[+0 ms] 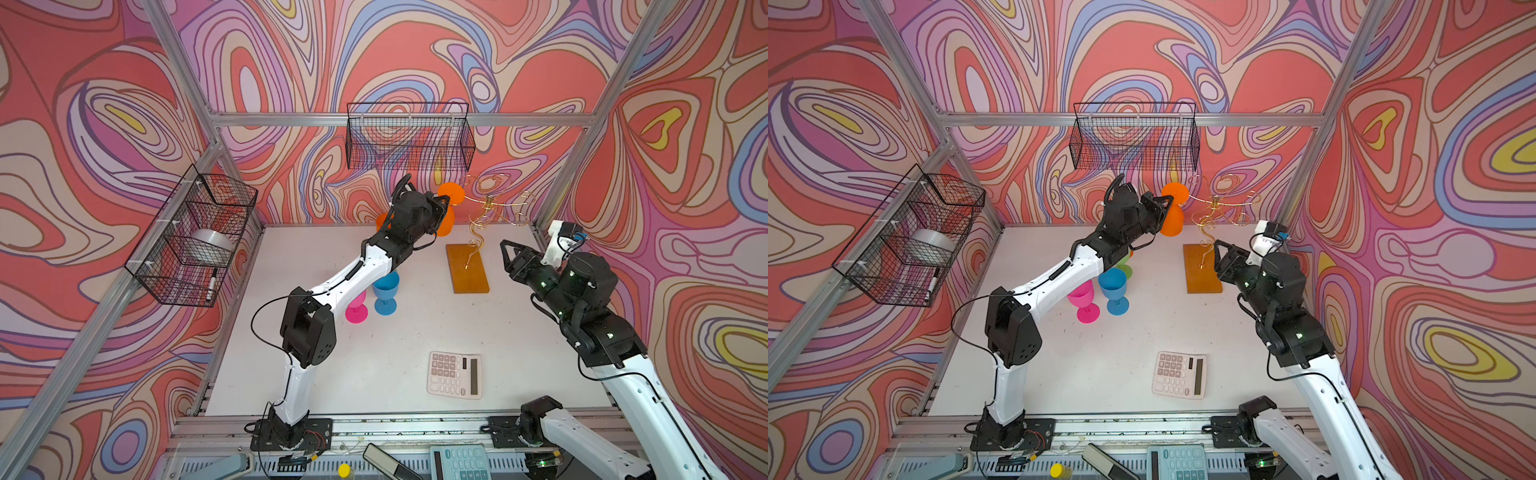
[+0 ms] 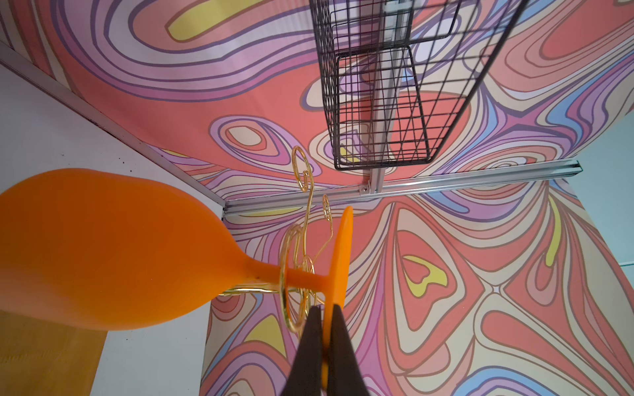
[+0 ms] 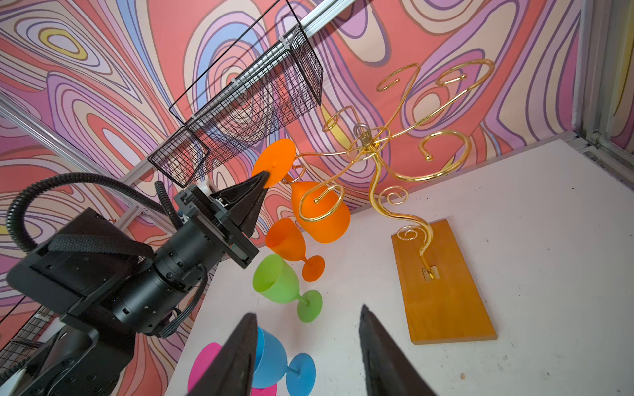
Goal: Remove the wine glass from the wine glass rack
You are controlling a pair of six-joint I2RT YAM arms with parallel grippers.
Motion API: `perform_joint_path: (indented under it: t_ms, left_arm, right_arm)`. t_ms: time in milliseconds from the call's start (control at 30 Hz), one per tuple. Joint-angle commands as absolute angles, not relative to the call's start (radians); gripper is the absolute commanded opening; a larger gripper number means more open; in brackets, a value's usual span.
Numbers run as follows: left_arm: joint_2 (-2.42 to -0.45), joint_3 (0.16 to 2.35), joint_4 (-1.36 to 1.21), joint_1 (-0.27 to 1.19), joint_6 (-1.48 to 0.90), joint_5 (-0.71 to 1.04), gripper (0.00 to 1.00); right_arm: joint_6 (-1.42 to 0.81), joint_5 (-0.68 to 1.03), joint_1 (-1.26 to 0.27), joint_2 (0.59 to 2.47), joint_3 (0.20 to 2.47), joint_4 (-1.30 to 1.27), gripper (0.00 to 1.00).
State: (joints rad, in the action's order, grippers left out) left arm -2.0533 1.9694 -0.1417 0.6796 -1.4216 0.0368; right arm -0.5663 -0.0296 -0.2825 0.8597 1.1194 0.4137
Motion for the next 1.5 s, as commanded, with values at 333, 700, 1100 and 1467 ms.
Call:
perform_joint_path:
  t_ms: [333, 700, 1100, 1467]
  left_arm:
    - [-2.163, 2.177, -0.103, 0.664, -1.407, 0.035, 0.00]
    - [-2.221, 2.255, -0.086, 0.670, -1.413, 0.077, 0.00]
    - [-2.218, 2.251, -0.092, 0.678, -1.436, 0.149, 0.00]
    - [-2.202, 2.231, -0.084, 0.681, -1.437, 0.205, 0.00]
  right_arm:
    - [-0.545, -0.052, -0.279, 0.842, 1.120, 0.420, 0.51]
    - [-0.543, -0.060, -0.279, 0.831, 1.118, 0.426, 0.51]
    - [-0.550, -0.053, -0.279, 0.830, 1.115, 0.423, 0.51]
    - [-0.553, -0.051, -0.280, 0.829, 1.114, 0.421, 0.51]
